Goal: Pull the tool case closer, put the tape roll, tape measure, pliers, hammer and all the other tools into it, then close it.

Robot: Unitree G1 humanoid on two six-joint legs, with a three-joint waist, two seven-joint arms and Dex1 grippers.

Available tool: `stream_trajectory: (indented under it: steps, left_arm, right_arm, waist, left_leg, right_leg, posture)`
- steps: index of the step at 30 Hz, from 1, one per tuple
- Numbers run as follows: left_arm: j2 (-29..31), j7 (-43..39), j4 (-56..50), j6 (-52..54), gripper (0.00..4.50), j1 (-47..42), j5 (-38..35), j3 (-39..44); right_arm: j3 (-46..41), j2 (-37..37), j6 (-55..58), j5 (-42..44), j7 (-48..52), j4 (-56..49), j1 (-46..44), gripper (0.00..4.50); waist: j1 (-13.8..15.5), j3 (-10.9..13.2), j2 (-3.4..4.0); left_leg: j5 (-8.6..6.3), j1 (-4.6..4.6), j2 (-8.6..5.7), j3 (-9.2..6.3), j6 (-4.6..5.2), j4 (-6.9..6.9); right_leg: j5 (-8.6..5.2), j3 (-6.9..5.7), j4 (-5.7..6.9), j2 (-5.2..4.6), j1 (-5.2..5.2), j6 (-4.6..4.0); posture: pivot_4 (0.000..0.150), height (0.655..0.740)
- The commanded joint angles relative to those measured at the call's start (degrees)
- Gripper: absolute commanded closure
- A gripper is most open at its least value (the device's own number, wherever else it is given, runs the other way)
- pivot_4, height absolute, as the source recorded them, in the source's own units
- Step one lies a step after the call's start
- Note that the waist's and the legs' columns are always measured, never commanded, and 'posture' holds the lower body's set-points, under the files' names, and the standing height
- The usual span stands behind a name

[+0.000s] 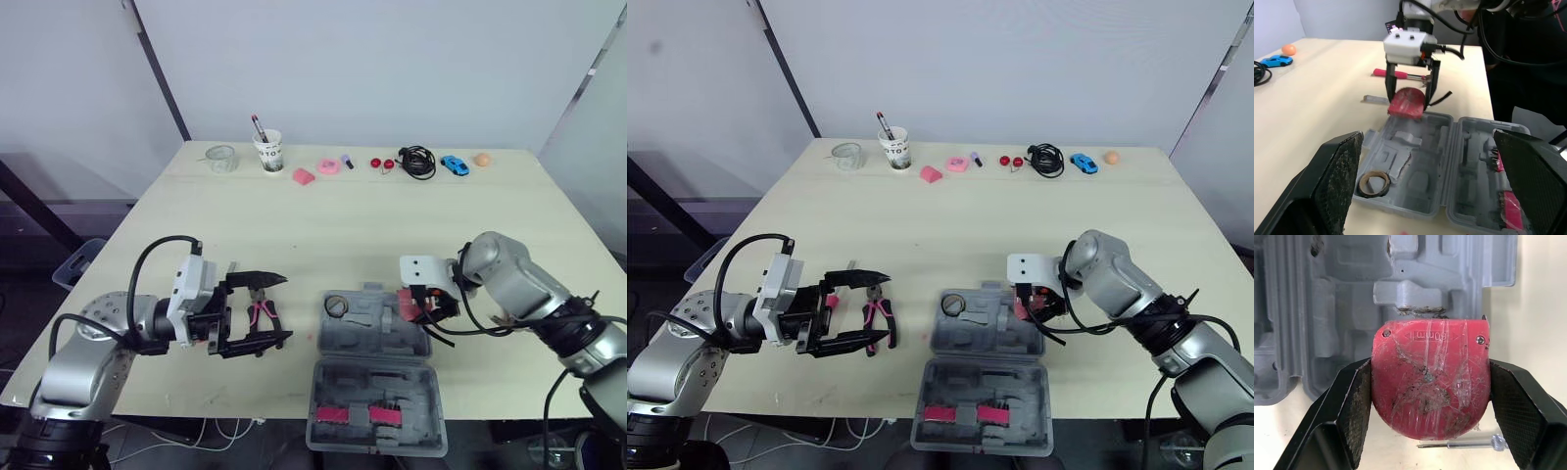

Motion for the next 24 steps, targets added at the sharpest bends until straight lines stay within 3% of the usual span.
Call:
stream_trajectory:
  steps: [1, 14, 17, 24]
  left_arm:
    - [-0.54, 0.79, -2.28, -0.48, 0.00, 0.53, -0.58, 0.71]
    - [-0.82, 1.86, -3.26, -0.56, 0.00, 1.57, -0.44, 0.92]
    - [-0.80, 2.00, -3.55, -0.42, 0.00, 1.68, -0.60, 0.83]
    - [-0.54, 1.51, -3.97, 0.13, 0.00, 2.06, -0.82, 0.57]
  right_arm:
    - [1.63, 1.55, -1.04, -2.51, -0.16, 0.29, -1.78, 1.50]
    - [3.84, 5.22, -4.47, -7.60, -1.71, 4.10, -0.77, 1.50]
    - [2.88, 5.96, -4.70, -7.39, -2.19, 4.93, -0.72, 0.13]
    - [0.57, 4.35, -2.99, -6.60, -1.18, 1.36, 0.02, 0.02]
  waist:
    - [-0.10, 0.00, 0.00]
    - [-0.15, 0.00, 0.00]
    - [-0.21, 0.00, -0.01]
    - [-0.01, 0.00, 0.00]
  left_leg:
    - [0.00, 0.00, 0.00, 0.00, 0.00, 0.00]
    - [0.00, 0.02, 0.00, 0.00, 0.00, 0.00]
    - [0.00, 0.04, 0.00, -0.01, 0.00, 0.00]
    - [0.00, 0.03, 0.00, -0.01, 0.00, -0.01]
  right_leg:
    - [0.00, 0.00, 0.02, 0.00, -0.01, 0.00]
    - [0.00, 0.00, 0.06, 0.00, -0.02, 0.00]
    - [0.00, -0.01, 0.08, 0.01, -0.01, -0.01]
    - [0.00, -0.01, 0.06, 0.00, -0.01, -0.01]
  posture:
    - [0.150, 0.7400]
    - [0.150, 0.7400]
    - [0.150, 0.7400]
    - [0.150, 0.7400]
